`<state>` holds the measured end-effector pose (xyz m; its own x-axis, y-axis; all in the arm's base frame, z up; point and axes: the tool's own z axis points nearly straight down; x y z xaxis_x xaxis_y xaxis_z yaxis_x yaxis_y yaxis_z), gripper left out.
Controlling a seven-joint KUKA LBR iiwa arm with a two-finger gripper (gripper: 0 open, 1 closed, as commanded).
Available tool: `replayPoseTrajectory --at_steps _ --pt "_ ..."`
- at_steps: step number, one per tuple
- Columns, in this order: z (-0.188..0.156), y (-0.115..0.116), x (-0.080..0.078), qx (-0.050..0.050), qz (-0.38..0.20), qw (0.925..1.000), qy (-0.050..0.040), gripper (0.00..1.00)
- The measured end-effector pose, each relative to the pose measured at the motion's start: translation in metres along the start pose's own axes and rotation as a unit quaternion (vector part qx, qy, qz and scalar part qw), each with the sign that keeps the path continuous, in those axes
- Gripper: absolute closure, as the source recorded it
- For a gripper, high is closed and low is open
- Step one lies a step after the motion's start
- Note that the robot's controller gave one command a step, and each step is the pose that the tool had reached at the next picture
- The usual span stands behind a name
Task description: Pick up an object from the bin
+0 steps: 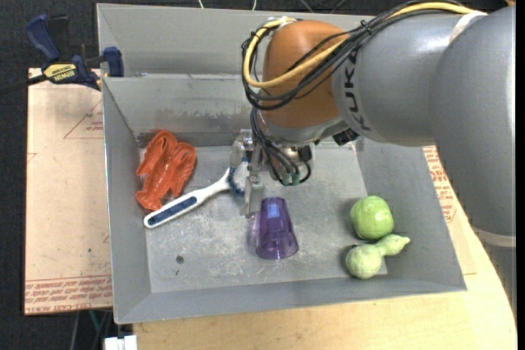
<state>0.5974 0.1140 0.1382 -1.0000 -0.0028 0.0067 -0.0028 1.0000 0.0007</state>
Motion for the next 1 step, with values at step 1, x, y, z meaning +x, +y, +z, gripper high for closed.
replayPoseTrajectory --at_steps 1 --pt "-0.0048 -0.0007 -0.002 0.0 0.002 1.0 -0.0038 0.0"
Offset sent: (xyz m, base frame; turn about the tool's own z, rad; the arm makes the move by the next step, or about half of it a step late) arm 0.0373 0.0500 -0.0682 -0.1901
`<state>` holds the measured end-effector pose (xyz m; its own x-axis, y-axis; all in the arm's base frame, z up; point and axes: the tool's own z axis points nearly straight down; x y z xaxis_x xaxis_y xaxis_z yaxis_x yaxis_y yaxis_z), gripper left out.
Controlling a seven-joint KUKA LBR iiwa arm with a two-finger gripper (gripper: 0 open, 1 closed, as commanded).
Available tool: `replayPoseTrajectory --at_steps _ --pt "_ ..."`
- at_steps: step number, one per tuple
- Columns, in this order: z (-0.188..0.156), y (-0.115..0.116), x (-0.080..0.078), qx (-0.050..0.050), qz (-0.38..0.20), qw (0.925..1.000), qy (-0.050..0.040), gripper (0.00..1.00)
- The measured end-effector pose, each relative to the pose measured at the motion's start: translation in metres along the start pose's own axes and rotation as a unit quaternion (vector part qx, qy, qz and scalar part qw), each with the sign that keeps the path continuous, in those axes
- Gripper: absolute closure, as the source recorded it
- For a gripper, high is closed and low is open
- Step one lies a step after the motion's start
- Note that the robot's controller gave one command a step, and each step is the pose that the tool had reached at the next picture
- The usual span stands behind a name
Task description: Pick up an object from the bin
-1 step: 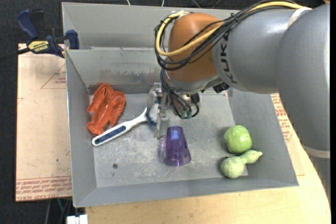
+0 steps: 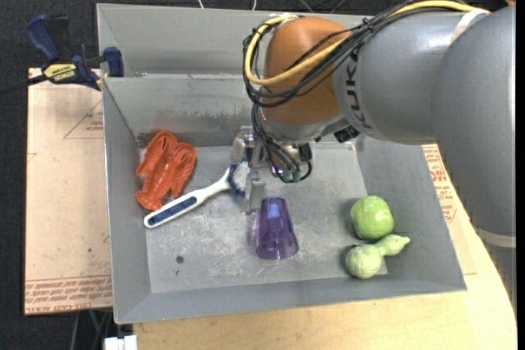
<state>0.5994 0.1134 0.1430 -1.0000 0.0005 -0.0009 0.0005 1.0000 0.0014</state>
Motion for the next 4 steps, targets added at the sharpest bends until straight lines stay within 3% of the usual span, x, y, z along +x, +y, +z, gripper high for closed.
replayPoseTrajectory --at_steps 1,2,3,4 --pt "0.076 0.053 -0.034 -0.001 -0.097 0.9953 0.0012 0.0" --pt "0.073 0.053 -0.034 -0.001 -0.048 0.9988 -0.0017 0.0" --pt "0.073 0.012 -0.033 -0.001 -0.072 0.9974 -0.001 0.0" --pt "0.073 0.015 -0.03 -0.003 -0.054 0.9985 -0.0021 0.0"
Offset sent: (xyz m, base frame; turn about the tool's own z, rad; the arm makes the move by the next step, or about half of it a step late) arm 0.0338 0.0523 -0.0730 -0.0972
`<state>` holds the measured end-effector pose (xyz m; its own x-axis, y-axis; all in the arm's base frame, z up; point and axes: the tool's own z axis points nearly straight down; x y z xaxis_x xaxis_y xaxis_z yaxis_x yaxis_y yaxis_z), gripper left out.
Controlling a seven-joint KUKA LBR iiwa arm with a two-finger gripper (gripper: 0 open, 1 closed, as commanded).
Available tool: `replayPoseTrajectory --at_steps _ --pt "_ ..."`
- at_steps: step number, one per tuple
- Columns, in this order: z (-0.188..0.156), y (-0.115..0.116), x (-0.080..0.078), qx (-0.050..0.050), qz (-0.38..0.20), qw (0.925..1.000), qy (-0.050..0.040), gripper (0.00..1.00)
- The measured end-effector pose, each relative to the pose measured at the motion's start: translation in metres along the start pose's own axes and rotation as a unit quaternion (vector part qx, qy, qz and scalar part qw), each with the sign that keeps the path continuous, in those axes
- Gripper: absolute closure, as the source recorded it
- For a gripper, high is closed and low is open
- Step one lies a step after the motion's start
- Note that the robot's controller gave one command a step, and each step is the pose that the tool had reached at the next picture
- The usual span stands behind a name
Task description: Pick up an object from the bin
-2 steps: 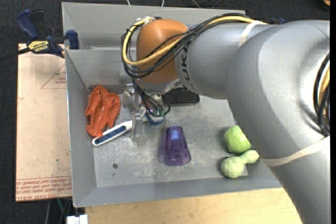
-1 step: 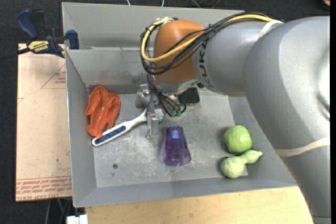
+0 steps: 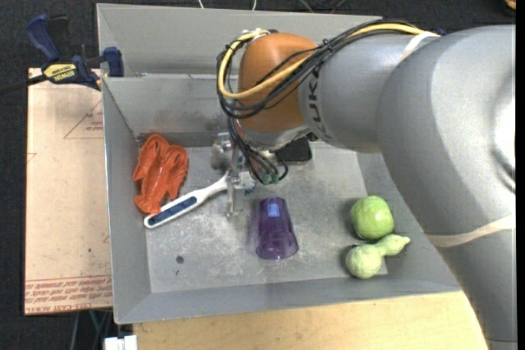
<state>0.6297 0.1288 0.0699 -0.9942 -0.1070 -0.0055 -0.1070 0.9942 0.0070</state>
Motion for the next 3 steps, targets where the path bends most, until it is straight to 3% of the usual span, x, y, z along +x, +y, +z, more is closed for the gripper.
replayPoseTrajectory --at_steps 1,2,3 --pt "-0.001 -0.003 -0.003 0.0 -0.016 0.9999 -0.0008 1.0" --pt "-0.001 -0.003 -0.003 0.0 -0.016 0.9999 -0.0008 1.0" --pt "-0.017 -0.003 0.0 0.001 -0.016 0.9999 0.0053 1.0"
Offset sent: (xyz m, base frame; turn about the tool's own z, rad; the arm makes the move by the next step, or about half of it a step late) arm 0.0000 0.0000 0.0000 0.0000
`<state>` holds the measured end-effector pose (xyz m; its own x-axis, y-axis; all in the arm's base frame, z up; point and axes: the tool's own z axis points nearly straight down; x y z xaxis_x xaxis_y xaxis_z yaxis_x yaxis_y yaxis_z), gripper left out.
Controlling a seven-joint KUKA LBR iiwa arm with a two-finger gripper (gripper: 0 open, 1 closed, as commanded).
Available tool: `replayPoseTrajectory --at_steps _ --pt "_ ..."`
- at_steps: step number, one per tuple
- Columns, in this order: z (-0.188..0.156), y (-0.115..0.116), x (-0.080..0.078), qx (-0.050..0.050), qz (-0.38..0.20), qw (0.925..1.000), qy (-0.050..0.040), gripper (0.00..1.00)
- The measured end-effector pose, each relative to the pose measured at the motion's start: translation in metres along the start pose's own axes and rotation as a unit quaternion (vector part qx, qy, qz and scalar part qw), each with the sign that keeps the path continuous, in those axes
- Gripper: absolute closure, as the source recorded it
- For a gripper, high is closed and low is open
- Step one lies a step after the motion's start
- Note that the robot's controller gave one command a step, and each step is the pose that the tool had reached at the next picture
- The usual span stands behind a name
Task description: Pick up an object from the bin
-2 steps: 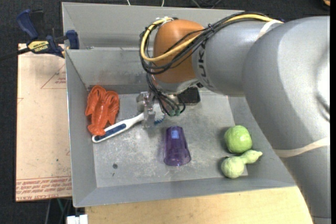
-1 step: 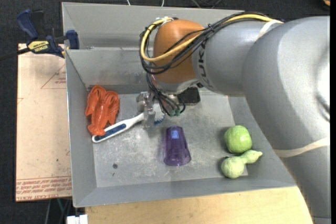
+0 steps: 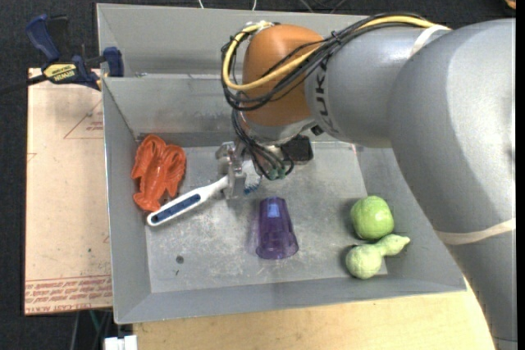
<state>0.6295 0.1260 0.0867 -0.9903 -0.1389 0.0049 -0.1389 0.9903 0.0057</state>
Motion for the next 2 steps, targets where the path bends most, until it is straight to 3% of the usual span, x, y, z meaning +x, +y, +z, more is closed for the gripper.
replayPoseTrajectory --at_steps 1,2 --pt "-0.035 0.001 -0.003 0.0 0.0 1.0 -0.0055 1.0" --pt "-0.052 0.001 -0.002 0.0 0.0 1.0 -0.0051 1.0"
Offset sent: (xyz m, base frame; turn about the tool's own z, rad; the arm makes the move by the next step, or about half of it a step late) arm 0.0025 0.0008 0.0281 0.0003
